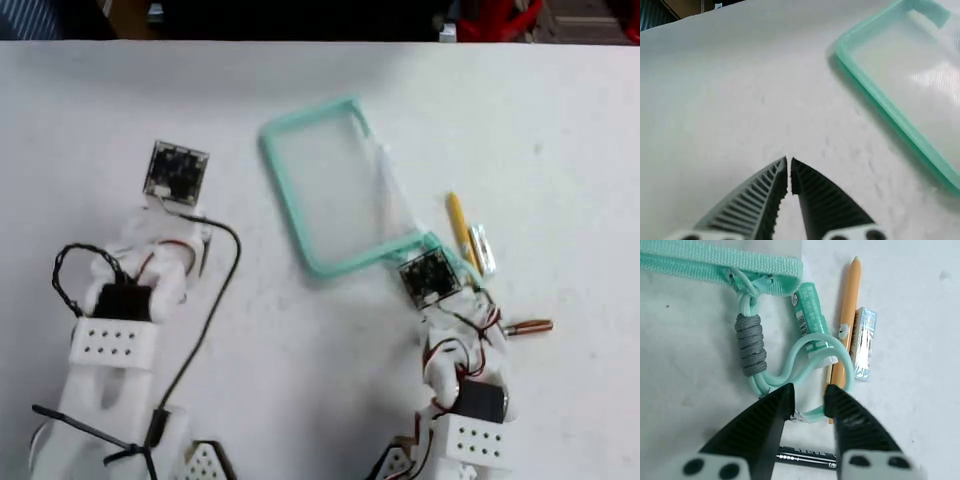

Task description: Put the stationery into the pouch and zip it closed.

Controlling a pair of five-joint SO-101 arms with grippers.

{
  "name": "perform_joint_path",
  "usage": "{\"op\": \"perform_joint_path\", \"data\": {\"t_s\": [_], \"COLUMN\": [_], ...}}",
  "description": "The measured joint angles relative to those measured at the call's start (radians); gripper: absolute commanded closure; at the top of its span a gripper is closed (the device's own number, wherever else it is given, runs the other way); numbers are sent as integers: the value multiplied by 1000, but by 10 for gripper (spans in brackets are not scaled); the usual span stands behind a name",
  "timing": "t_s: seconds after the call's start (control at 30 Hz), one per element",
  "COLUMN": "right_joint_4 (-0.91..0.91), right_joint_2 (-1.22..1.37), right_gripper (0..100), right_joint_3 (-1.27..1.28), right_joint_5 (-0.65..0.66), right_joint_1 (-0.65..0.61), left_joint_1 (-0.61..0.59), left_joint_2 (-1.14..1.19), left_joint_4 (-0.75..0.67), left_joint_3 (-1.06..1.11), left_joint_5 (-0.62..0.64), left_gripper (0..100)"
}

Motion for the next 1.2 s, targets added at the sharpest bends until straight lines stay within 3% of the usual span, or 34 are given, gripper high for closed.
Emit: {"op": "perform_joint_path", "data": {"t_s": [0.27, 0.53, 0.67, 0.93, 1.07, 1.2], "right_joint_4": [18, 252, 178, 147, 147, 147], "right_joint_2": [2, 41, 233, 942, 1266, 1395], "right_gripper": [739, 738, 738, 738, 739, 739], "right_joint_3": [-72, -304, -336, -698, -842, -896], "right_joint_5": [0, -23, -43, -270, -282, -284], "right_joint_1": [-55, -176, -198, -196, -196, -196], "left_joint_1": [0, 2, 0, 0, 0, 0], "left_joint_2": [3, 6, 6, 6, 6, 6], "left_joint_4": [-41, -193, -196, -198, -198, -198], "left_joint_3": [23, 106, 106, 106, 109, 109], "left_joint_5": [0, 0, 0, 0, 0, 0], "left_gripper": [902, 902, 902, 902, 902, 901]}}
